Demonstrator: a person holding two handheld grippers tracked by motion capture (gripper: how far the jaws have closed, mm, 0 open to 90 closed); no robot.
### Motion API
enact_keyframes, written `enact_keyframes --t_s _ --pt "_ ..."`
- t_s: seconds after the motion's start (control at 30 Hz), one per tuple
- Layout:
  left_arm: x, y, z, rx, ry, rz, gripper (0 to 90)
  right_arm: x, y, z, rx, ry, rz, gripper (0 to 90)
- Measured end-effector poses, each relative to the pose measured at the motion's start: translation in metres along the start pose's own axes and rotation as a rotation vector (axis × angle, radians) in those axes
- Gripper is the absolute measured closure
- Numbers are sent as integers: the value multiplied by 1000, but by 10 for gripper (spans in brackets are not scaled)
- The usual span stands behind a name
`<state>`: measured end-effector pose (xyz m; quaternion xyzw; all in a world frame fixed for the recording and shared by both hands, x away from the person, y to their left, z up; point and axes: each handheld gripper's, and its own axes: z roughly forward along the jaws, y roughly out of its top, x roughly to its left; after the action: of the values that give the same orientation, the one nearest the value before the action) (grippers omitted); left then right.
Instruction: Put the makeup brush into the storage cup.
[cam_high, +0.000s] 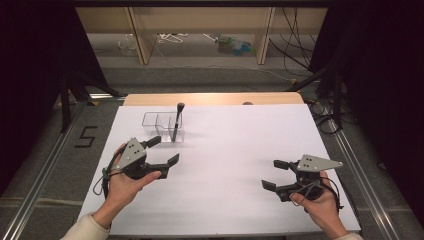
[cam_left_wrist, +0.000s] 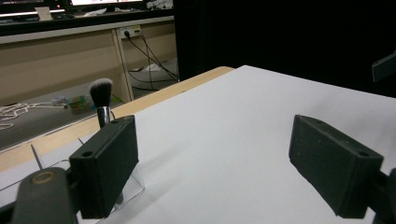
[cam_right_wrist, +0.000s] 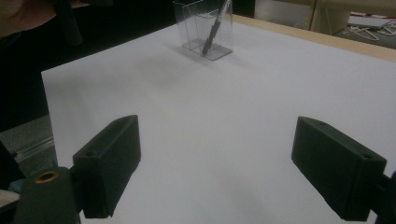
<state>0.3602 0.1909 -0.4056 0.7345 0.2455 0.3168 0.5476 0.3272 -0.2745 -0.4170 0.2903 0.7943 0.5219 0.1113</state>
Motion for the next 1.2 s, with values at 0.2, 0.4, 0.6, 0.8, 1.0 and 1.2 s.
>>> enact_keyframes --t_s 0.2,0.4,0.6,0.8,1.0,1.2 --pt "-2 -1 -2 0 -7 0 155 0 0 0 -5 -4 -6 165" --pt "-5 -2 -5 -5 -15 0 155 0 0 0 -6 -4 -6 165" --pt "-7 -4 -8 -14 -25 1 156 0 0 0 0 1 0 165" --pt "-9 -6 -12 -27 -37 -1 157 0 0 0 1 1 1 165" --pt "-10 -9 -17 -34 -53 0 159 0 0 0 2 2 2 165" --pt "-8 -14 -23 -45 -76 -3 165 0 0 1 -3 -3 -1 165"
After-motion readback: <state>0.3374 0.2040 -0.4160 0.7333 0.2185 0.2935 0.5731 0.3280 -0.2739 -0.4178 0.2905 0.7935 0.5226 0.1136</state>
